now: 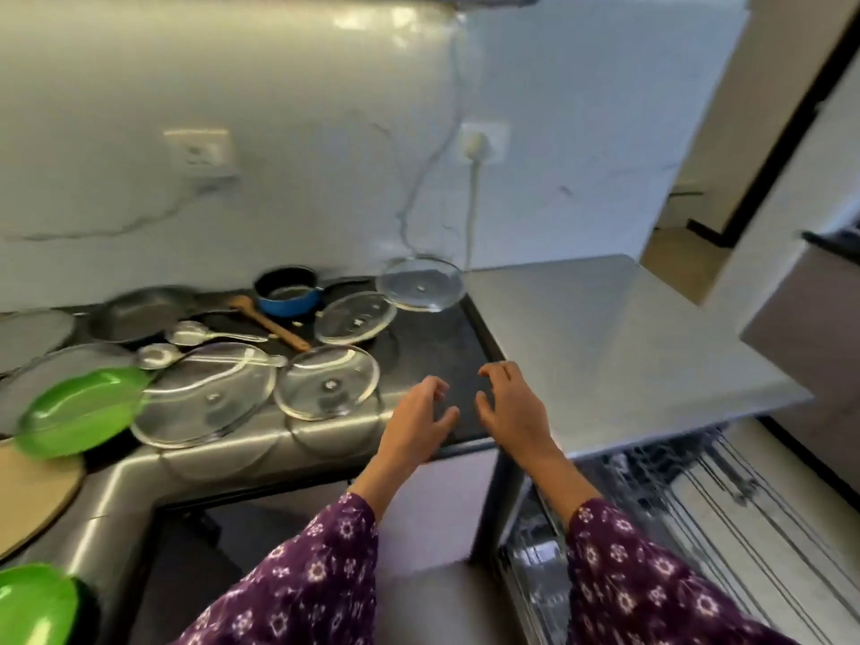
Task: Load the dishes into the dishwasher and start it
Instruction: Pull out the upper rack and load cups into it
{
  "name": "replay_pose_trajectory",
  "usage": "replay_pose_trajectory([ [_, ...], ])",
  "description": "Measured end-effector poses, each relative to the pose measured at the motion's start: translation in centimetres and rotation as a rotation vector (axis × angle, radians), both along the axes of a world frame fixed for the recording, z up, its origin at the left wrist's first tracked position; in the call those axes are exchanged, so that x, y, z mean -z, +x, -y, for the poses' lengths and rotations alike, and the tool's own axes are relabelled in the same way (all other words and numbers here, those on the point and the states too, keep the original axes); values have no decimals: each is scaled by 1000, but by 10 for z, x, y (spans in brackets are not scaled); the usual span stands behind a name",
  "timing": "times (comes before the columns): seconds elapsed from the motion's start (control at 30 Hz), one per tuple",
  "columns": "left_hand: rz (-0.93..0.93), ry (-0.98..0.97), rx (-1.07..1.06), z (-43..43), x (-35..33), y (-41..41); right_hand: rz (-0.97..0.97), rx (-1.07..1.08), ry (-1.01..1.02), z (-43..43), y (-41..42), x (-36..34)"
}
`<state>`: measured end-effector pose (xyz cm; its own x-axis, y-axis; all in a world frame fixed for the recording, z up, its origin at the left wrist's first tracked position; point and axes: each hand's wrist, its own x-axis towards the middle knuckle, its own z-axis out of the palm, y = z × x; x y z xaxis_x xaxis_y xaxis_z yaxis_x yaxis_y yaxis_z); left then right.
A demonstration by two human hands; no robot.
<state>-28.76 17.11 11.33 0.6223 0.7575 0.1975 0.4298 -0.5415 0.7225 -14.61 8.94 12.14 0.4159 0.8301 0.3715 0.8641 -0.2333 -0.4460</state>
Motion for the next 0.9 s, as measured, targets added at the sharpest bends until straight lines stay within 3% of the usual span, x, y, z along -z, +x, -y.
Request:
replay_pose_trajectory([
  [0.4, 17, -65, -588, -148, -18, -270, 34, -536, -57, -193, -198, -33],
  [0.73, -78, -202, -1076, -232, 7, -498, 11, -810, -205, -314, -361, 13],
  [0.9, -138, -265, -1348, -245, 24, -573, -36, -888, -290, -344, -413, 42],
])
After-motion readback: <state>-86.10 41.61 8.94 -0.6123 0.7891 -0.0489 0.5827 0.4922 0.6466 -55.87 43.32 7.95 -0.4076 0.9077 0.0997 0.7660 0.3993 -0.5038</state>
